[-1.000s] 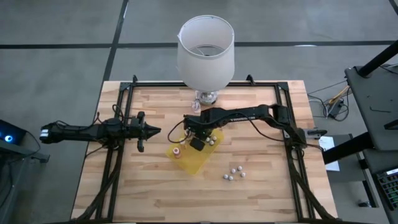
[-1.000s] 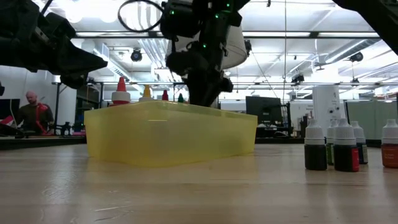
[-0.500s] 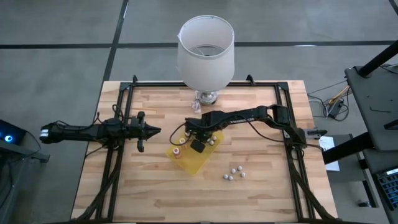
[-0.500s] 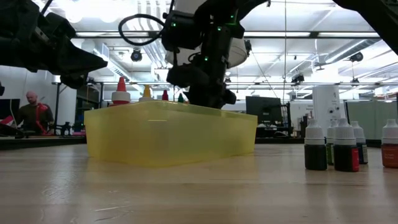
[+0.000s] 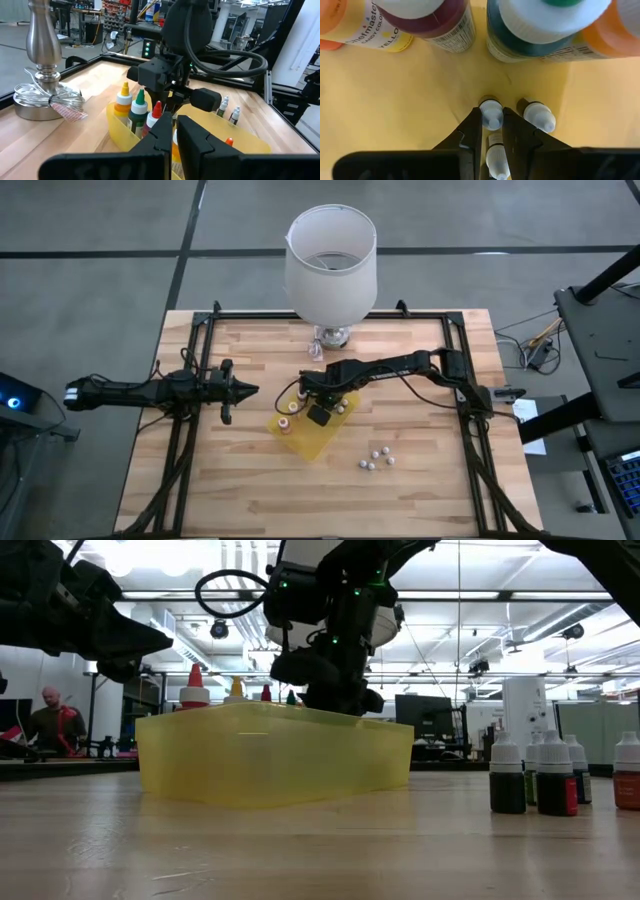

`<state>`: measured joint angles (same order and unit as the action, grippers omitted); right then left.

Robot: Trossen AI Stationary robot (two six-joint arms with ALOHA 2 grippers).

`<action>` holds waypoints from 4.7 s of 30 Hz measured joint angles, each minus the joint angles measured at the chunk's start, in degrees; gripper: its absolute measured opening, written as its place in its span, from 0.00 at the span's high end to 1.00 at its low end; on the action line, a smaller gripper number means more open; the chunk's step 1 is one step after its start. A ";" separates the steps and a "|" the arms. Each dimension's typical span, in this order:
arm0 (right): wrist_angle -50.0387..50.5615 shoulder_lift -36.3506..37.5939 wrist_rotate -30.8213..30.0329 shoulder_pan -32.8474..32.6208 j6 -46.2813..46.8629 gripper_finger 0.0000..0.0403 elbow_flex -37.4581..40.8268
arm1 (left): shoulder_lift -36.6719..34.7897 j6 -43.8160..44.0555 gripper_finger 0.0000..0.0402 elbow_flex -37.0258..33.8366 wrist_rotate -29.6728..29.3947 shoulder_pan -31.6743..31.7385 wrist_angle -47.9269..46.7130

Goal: Pick & Place food coloring
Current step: Put the small top green food coloring bottle into the yellow bin, then put the small orange food coloring bottle into the yellow bin

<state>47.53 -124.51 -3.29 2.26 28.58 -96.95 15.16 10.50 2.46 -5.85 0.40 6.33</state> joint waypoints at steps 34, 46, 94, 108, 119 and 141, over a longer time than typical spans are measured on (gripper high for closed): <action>2.86 10.04 0.43 -1.40 -1.36 0.62 0.25 | -0.02 -0.02 1.00 0.00 -0.02 0.00 -0.01; 2.25 20.14 0.70 -7.85 -6.32 0.61 9.35 | -0.01 -0.01 1.00 0.00 0.01 0.00 0.01; -3.39 39.19 6.07 -28.79 -5.11 0.45 38.71 | 0.00 -0.02 1.00 0.00 0.01 0.00 -0.86; -3.25 39.17 3.04 -31.70 22.86 0.45 39.98 | 0.00 0.00 1.00 0.00 0.01 0.00 -0.86; -2.97 39.07 2.89 -32.73 32.84 0.45 41.10 | 0.00 -0.01 1.00 0.00 0.00 0.00 -0.84; -3.13 32.40 3.07 -33.00 36.80 0.45 39.95 | -0.02 0.00 1.00 0.00 -0.02 0.00 -1.12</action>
<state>44.40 -92.11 -0.21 -30.74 65.37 -56.99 15.14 10.50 2.46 -5.87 0.40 5.21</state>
